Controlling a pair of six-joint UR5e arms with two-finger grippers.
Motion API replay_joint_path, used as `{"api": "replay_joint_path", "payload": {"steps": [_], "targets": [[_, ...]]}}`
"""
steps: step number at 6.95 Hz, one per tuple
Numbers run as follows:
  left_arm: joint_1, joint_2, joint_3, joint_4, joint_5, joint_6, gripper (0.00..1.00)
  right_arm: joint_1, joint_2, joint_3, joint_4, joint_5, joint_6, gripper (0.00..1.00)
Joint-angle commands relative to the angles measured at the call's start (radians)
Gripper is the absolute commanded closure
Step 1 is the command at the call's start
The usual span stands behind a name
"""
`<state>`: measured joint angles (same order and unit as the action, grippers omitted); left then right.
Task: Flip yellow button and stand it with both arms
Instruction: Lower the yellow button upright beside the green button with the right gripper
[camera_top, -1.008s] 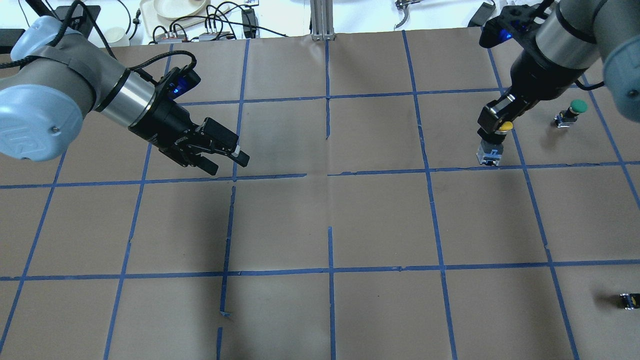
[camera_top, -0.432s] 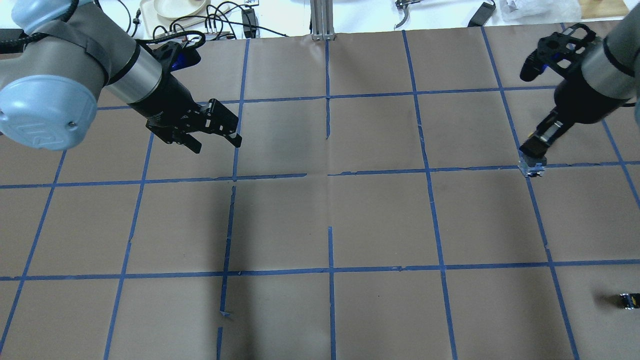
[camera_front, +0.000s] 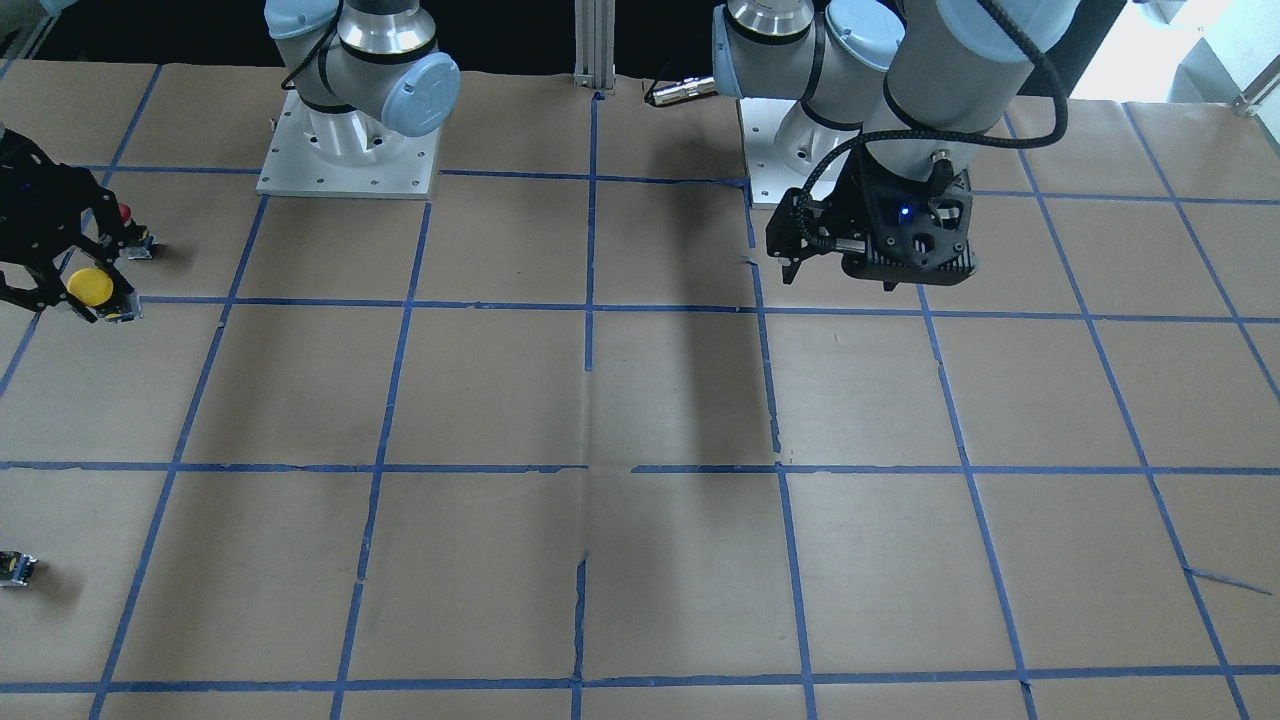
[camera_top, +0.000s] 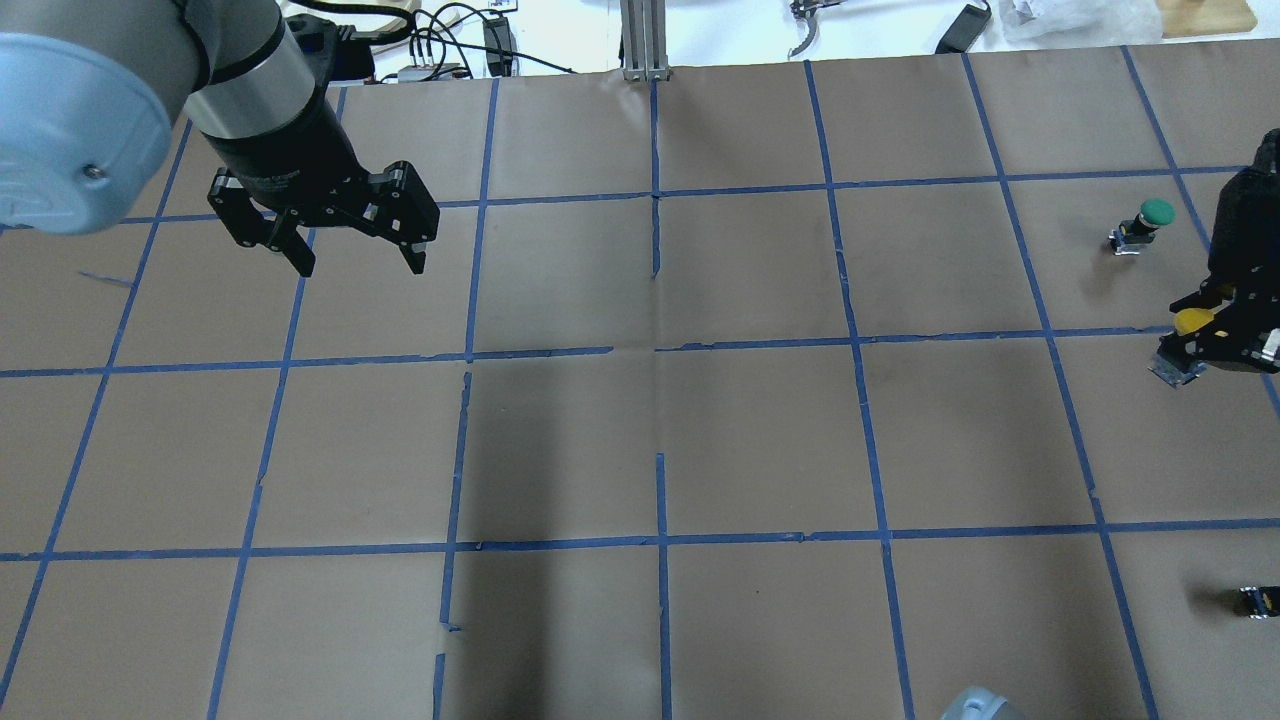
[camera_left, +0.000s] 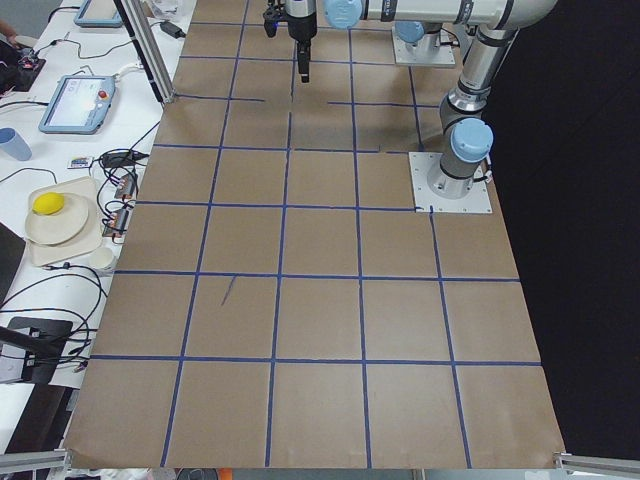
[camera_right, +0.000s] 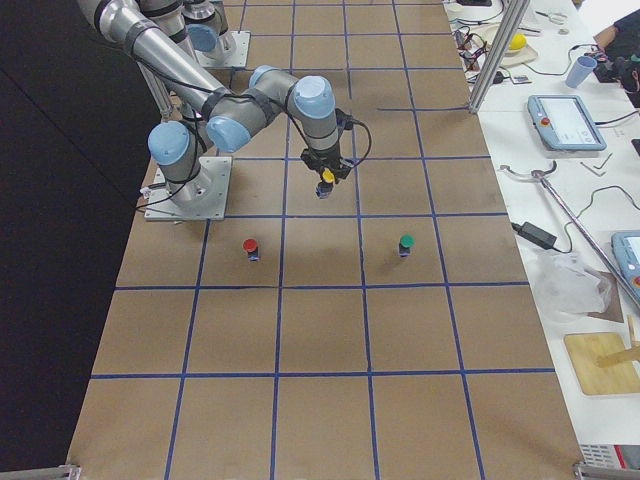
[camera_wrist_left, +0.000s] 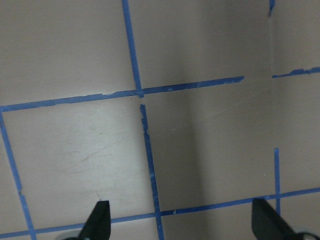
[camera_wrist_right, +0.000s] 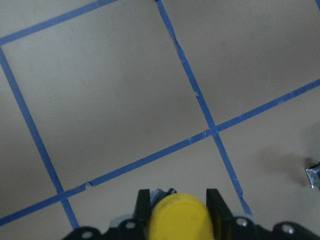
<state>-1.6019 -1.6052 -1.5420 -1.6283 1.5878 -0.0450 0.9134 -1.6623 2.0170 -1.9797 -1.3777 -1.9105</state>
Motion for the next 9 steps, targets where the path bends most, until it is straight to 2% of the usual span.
{"api": "replay_joint_path", "payload": {"steps": [1, 3, 5, 7, 9], "targets": [[0.017, -0.007, 0.023, -0.001, -0.006, -0.007, 0.00, -0.010, 0.057, 0.002, -0.103, 0.008, -0.337, 0.92], [0.022, -0.019, 0.025, 0.001, 0.004, -0.007, 0.00, -0.027, 0.117, 0.000, -0.114, 0.006, -0.563, 0.92], [0.022, -0.010, 0.026, -0.001, -0.005, -0.009, 0.00, -0.141, 0.200, -0.009, -0.103, 0.011, -0.706, 0.92], [0.022, -0.007, 0.026, -0.001, -0.009, -0.009, 0.00, -0.220, 0.306, -0.017, -0.093, 0.106, -0.873, 0.92], [0.017, -0.004, 0.026, 0.001, -0.003, -0.021, 0.00, -0.235, 0.322, -0.018, -0.087, 0.132, -0.916, 0.92]]}}
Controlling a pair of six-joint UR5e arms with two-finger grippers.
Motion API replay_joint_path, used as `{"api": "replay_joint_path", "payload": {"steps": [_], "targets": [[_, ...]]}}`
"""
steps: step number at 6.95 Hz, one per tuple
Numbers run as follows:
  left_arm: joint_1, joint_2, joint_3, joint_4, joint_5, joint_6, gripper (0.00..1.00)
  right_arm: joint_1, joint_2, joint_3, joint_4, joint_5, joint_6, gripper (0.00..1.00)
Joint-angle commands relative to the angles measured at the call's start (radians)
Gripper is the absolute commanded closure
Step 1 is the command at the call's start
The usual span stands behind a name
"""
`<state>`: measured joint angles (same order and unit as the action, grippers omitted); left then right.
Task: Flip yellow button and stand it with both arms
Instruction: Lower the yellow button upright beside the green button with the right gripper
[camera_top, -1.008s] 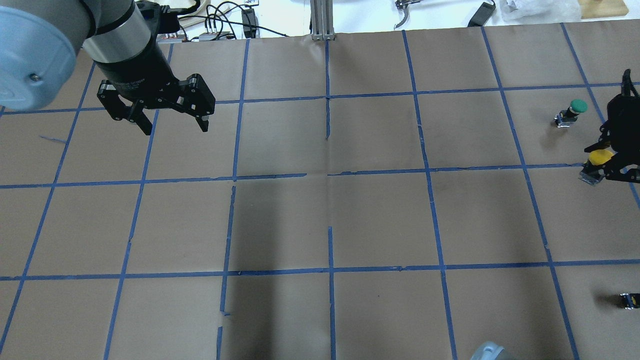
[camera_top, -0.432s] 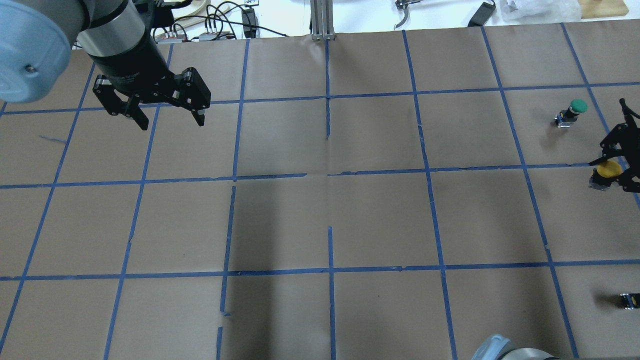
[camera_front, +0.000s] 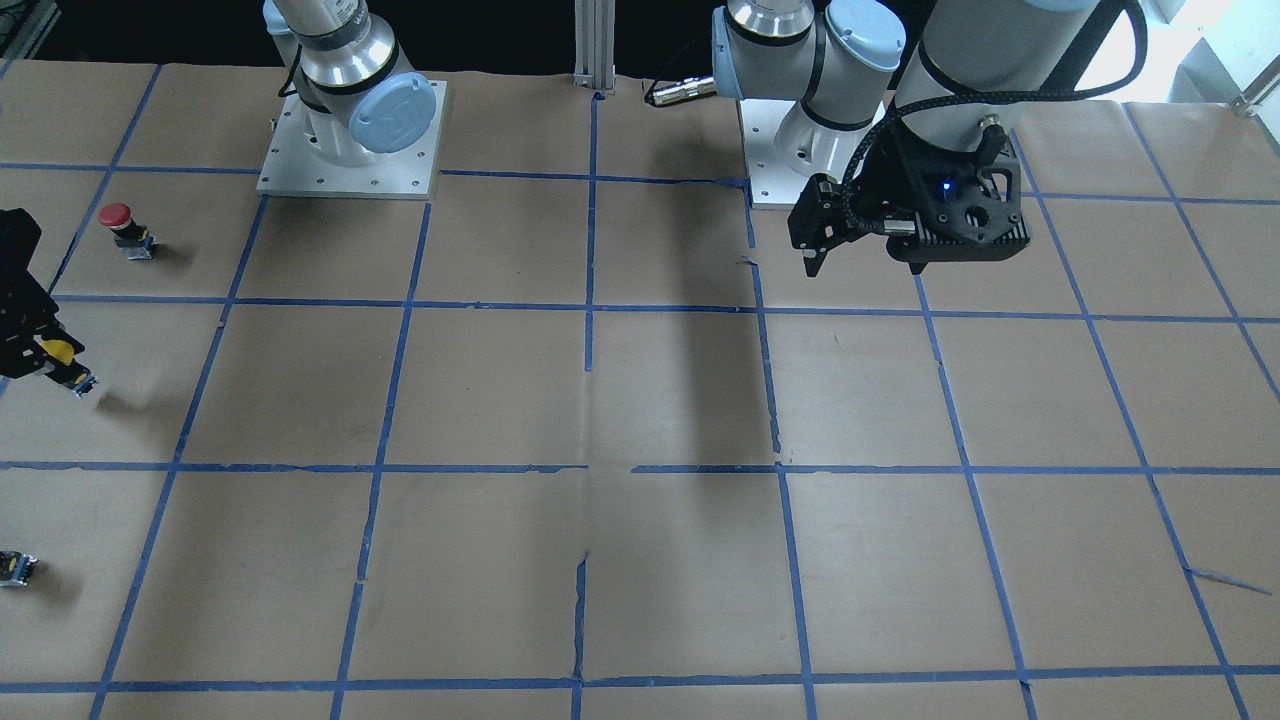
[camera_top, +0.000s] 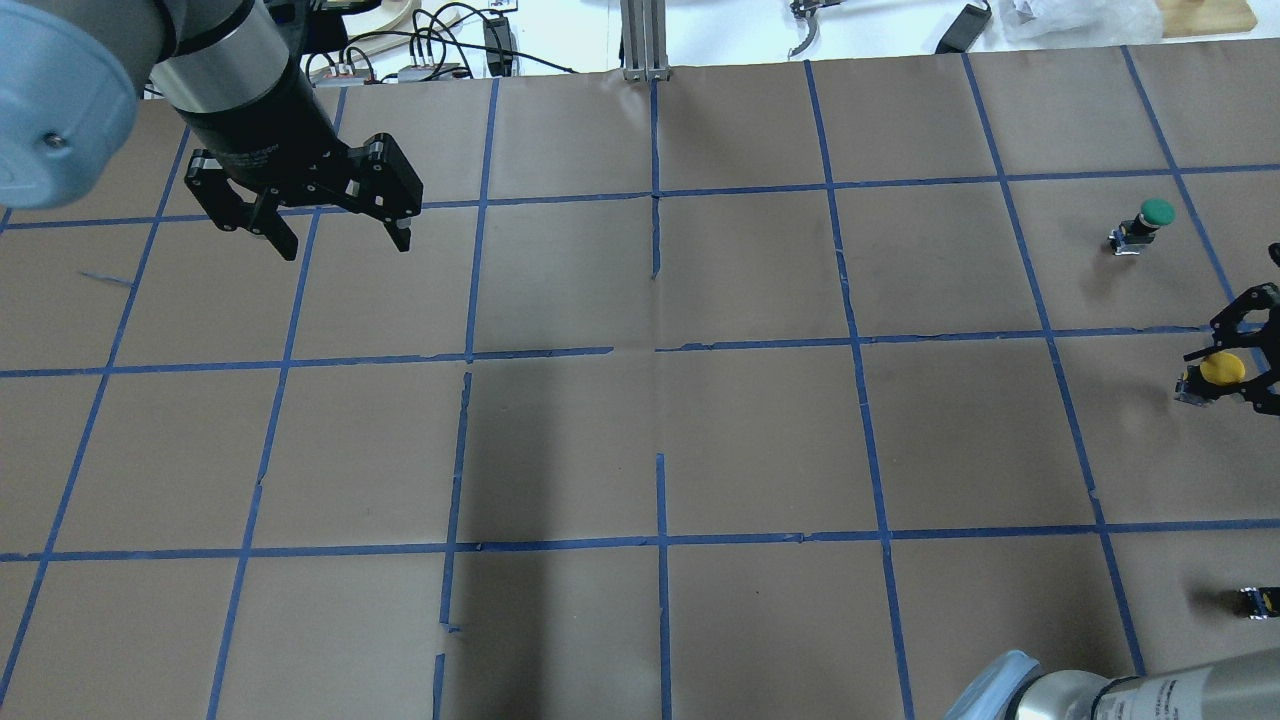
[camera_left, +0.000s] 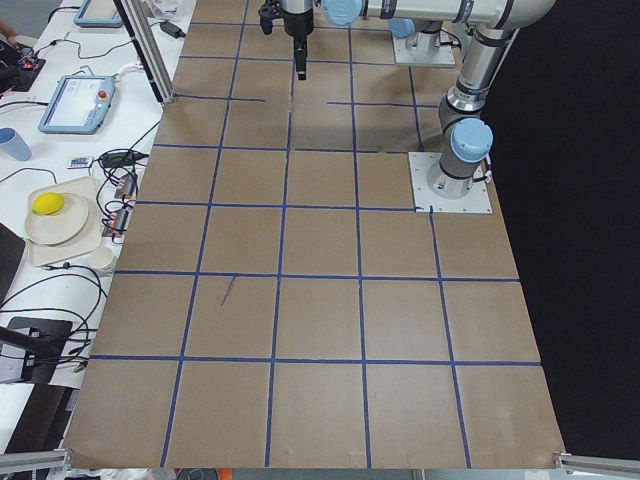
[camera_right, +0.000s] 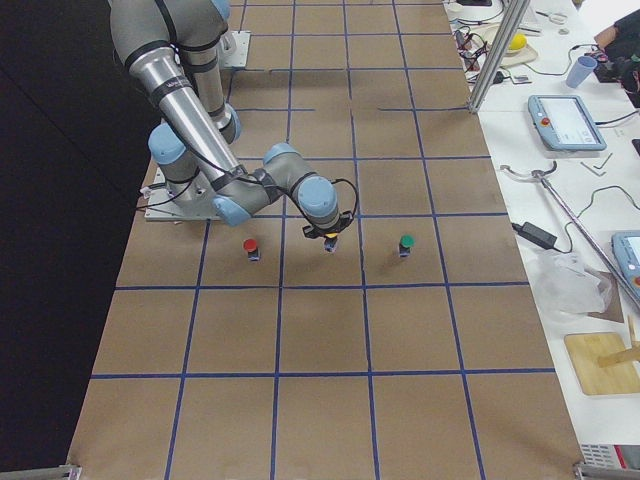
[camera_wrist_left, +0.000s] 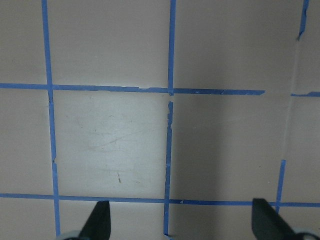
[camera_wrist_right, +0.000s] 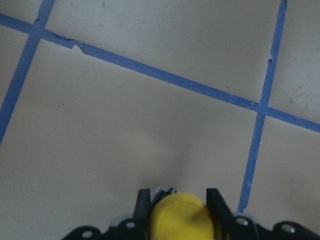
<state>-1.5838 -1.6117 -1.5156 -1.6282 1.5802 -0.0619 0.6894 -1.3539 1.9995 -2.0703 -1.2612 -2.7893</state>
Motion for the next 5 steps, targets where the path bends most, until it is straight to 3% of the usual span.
{"api": "replay_joint_path", "payload": {"steps": [1, 5], "targets": [[-0.001, 0.010, 0.000, 0.001, 0.011, -0.004, 0.00, -0.013, 0.012, -0.001, 0.004, 0.016, -0.041, 0.92], [-0.001, 0.009, 0.000, 0.001, 0.006, -0.004, 0.00, -0.019, 0.025, 0.001, 0.004, 0.013, -0.030, 0.82]]}}
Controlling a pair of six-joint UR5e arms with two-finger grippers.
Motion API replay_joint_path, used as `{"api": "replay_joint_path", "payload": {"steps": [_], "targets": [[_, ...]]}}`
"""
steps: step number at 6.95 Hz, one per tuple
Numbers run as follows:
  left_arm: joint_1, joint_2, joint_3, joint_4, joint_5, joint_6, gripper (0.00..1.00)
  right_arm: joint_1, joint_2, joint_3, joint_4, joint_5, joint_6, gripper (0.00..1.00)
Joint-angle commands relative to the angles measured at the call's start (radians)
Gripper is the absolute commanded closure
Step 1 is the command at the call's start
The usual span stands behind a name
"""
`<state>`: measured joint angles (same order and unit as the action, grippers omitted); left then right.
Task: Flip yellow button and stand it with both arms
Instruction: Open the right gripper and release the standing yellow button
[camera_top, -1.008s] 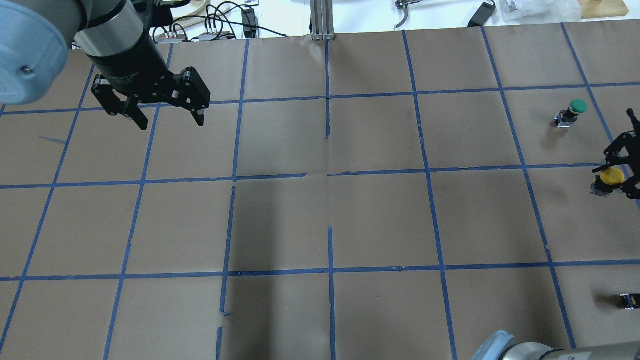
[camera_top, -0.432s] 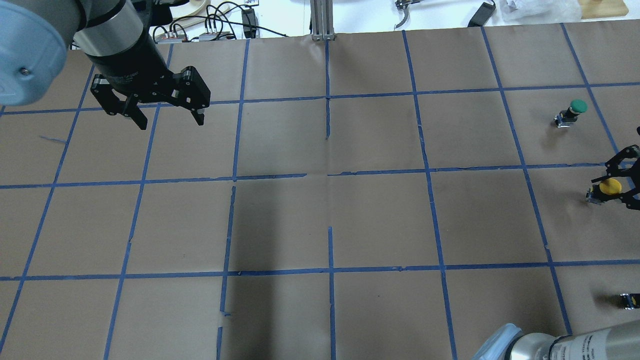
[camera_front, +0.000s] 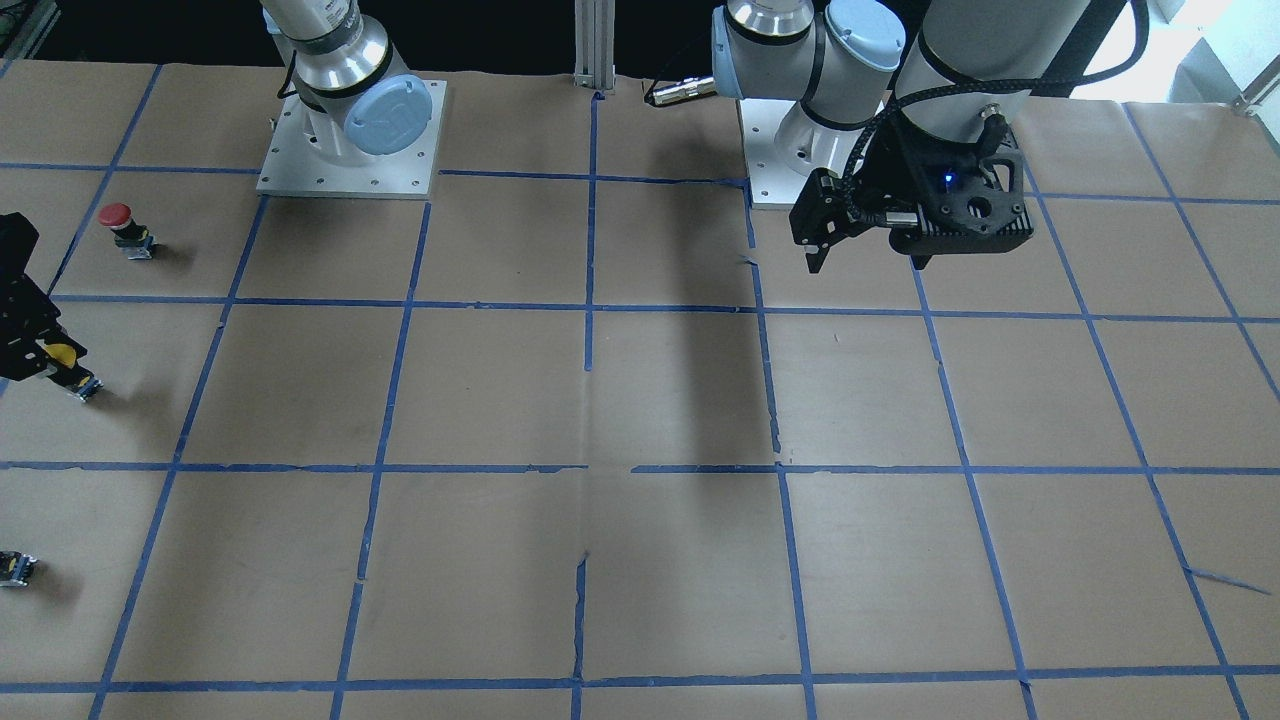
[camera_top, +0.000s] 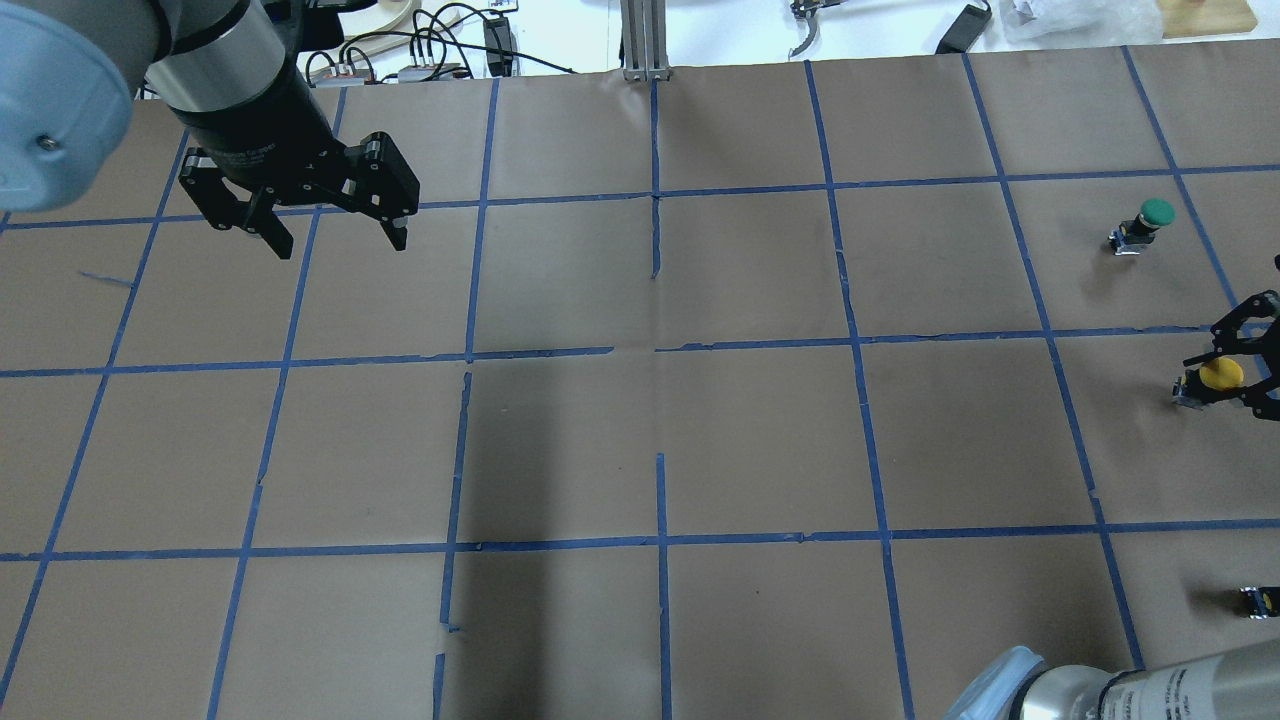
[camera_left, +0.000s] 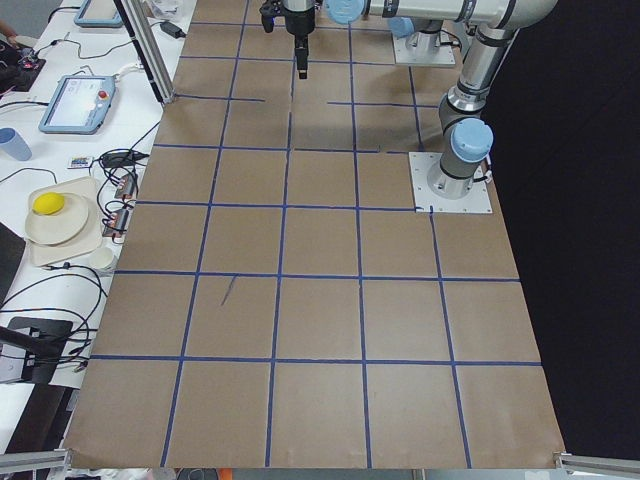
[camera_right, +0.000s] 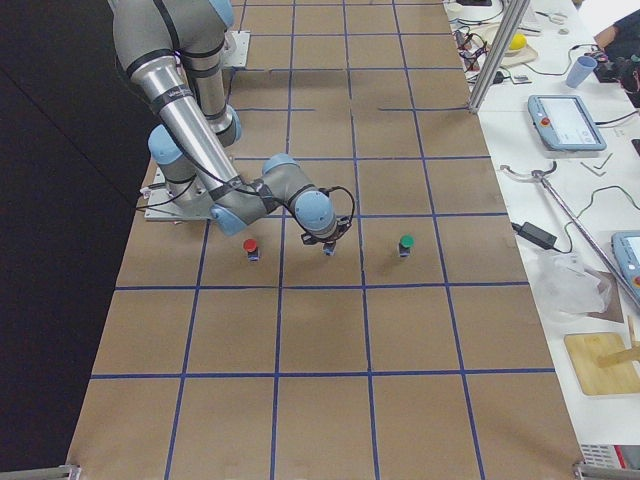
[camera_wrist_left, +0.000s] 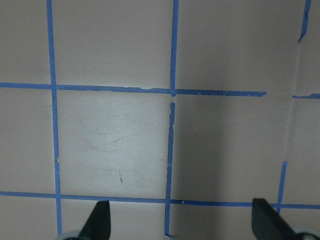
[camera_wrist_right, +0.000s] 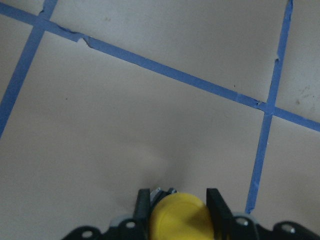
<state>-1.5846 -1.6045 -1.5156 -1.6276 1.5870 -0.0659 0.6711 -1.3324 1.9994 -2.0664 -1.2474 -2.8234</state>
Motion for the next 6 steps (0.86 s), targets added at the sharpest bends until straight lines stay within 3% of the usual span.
{"api": "replay_joint_path", "payload": {"steps": [1, 2, 5, 6], "targets": [[-0.002, 0.001, 0.000, 0.000, -0.005, 0.000, 0.00, -0.001, 0.004, 0.004, 0.000, -0.003, 0.009, 0.42], [-0.003, 0.005, 0.000, 0.000, -0.005, 0.000, 0.00, -0.001, 0.002, 0.004, -0.001, -0.012, 0.007, 0.16], [-0.002, 0.003, 0.000, 0.000, -0.005, 0.000, 0.00, -0.001, -0.031, -0.020, -0.012, -0.012, 0.143, 0.15], [-0.003, 0.003, 0.000, 0.000, -0.007, 0.000, 0.00, 0.011, -0.057, -0.081, -0.001, -0.012, 0.210, 0.15]]}}
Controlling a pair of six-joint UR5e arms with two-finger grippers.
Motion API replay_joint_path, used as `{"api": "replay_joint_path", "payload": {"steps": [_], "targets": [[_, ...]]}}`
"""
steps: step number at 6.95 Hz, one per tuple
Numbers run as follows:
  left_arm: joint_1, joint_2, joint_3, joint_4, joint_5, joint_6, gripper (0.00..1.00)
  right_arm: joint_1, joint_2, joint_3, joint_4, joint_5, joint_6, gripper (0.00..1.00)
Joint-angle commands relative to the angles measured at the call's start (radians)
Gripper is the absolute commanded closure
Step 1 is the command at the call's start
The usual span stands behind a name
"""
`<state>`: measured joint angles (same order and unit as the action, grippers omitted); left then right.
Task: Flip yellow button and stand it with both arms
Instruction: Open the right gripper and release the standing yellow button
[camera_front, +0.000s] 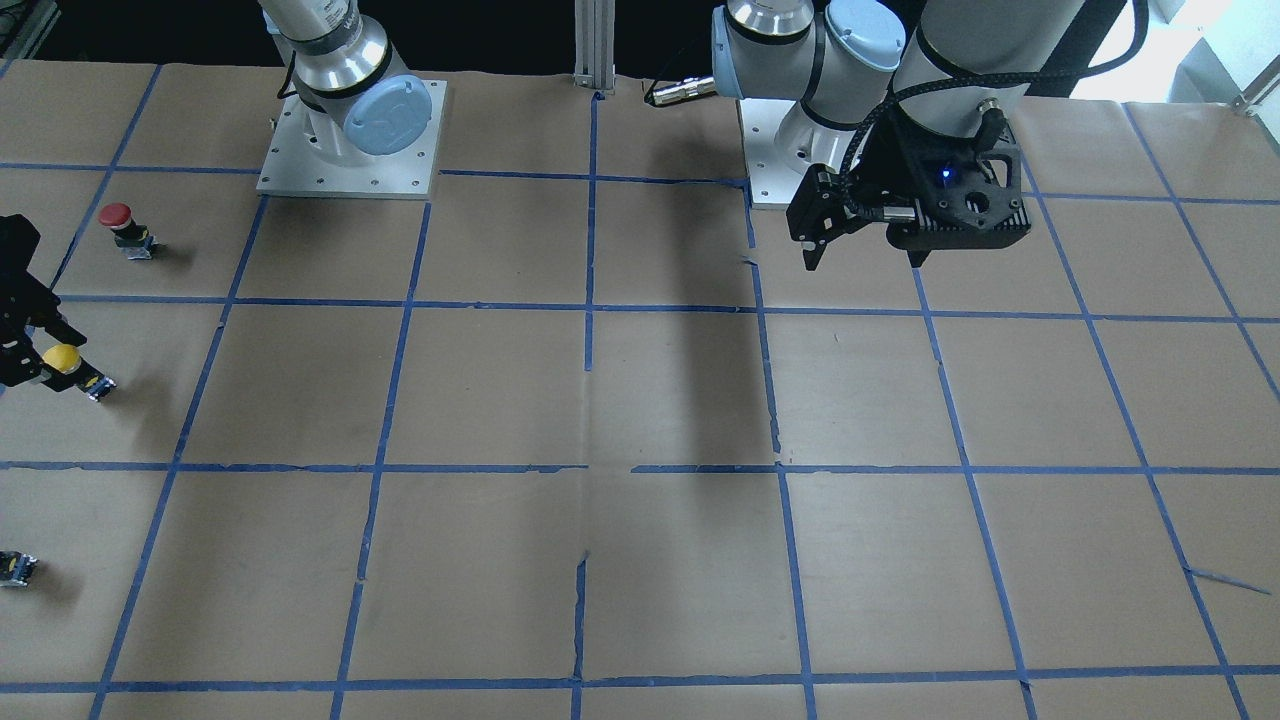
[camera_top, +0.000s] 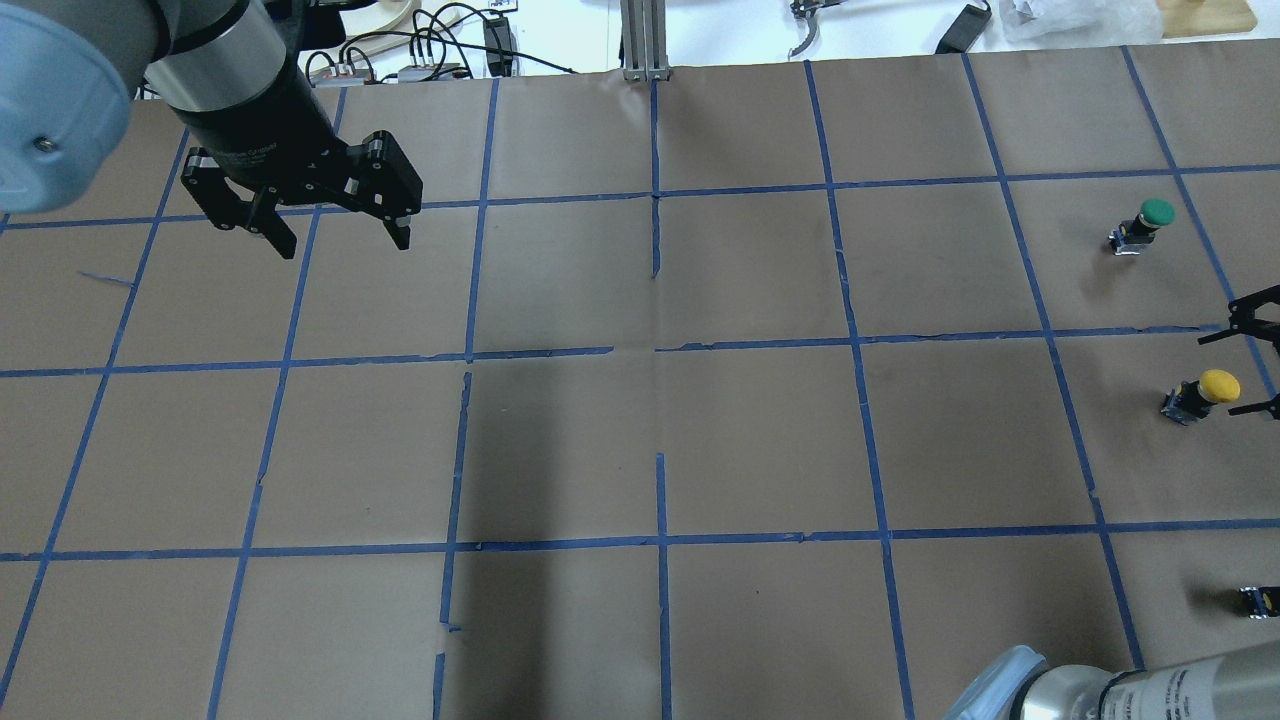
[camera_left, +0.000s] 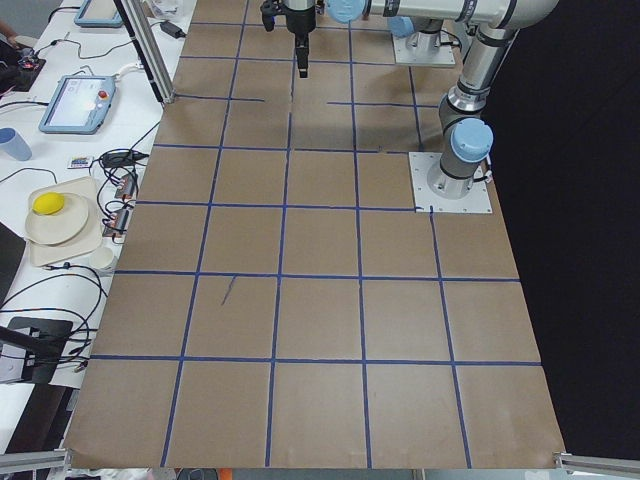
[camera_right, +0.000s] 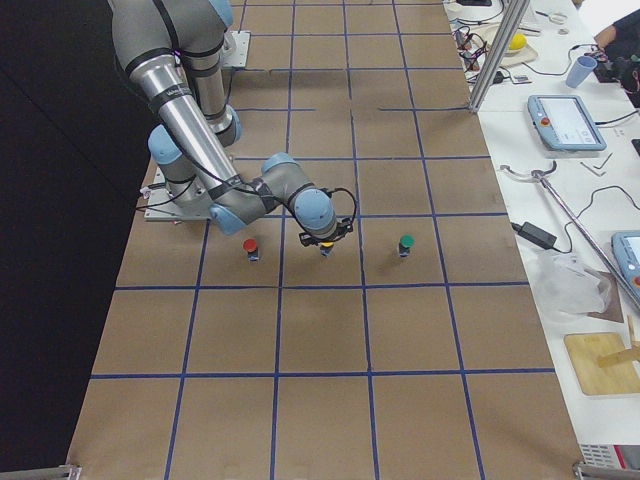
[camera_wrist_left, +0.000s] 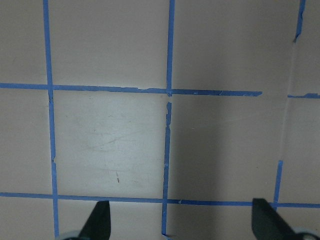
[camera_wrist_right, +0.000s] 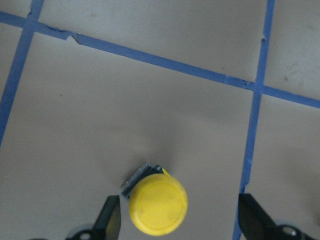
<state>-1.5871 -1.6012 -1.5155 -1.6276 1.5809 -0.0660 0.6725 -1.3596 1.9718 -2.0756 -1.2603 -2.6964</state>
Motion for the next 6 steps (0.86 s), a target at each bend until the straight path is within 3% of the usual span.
{"api": "replay_joint_path", "payload": {"steps": [1, 3, 4, 6], "targets": [[-0.001, 0.000, 0.000, 0.000, 0.001, 0.000, 0.00, 0.037, -0.033, -0.123, 0.014, 0.001, 0.119, 0.15], [0.004, 0.003, 0.000, 0.003, -0.001, 0.002, 0.00, 0.149, -0.035, -0.299, 0.130, -0.028, 0.150, 0.15], [0.003, 0.000, 0.000, 0.003, 0.001, 0.000, 0.00, 0.235, -0.035, -0.392, 0.240, -0.089, 0.265, 0.14], [0.003, -0.002, 0.000, 0.003, 0.002, 0.002, 0.00, 0.382, -0.068, -0.468, 0.379, -0.160, 0.619, 0.14]]}}
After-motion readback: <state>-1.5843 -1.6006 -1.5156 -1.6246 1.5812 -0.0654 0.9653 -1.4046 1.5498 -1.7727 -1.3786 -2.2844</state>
